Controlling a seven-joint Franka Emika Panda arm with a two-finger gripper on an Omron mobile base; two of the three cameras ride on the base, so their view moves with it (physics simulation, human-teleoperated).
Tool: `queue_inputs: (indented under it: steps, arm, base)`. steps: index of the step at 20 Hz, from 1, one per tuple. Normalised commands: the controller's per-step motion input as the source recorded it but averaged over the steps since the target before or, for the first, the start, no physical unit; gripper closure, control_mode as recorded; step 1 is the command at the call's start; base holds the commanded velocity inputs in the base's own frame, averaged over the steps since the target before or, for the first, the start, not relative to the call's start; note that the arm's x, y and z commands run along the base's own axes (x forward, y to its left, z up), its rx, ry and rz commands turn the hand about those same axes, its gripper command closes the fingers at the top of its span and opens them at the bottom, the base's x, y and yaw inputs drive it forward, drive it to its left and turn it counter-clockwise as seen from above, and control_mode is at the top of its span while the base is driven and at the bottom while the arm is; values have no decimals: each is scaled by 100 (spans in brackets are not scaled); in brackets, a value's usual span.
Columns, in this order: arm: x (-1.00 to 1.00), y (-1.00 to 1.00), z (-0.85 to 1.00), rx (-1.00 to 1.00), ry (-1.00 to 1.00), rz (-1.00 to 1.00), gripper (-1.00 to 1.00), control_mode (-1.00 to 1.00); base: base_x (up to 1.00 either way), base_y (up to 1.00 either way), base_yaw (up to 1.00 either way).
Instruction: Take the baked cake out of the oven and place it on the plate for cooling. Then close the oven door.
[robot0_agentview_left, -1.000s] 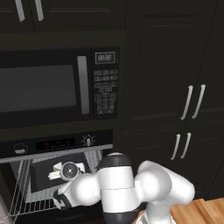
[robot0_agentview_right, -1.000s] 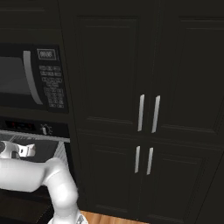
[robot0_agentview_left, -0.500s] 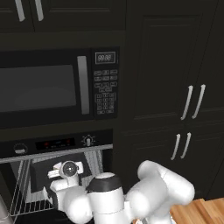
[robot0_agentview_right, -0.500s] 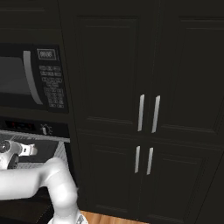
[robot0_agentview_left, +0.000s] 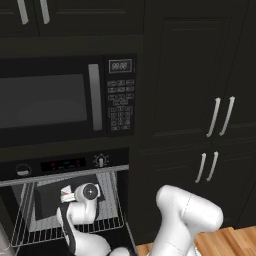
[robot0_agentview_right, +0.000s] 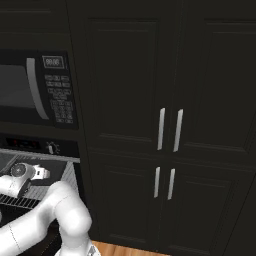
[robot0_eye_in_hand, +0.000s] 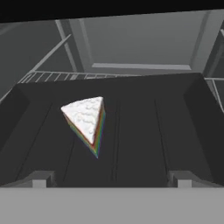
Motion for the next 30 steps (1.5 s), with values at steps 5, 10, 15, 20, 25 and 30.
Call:
queue_inputs:
  steps: [5,10,15,20,25,30]
  arm:
    - [6,31,-7,0,0,0,-100,-100]
    - [4,35,-8,0,0,-2,-100,-100]
    - [15,15,-5,0,0,-5,-100,-100]
    - [17,5,-9,0,0,-5,-100,-100]
    - [15,10,-17,0,0,-2,-100,-100]
    - [13,4,-24,-1,0,0,-100,-100]
  base:
    - [0,0,0]
    - [0,0,0]
    - [0,0,0]
    - [0,0,0]
    - [0,0,0]
    - [0,0,0]
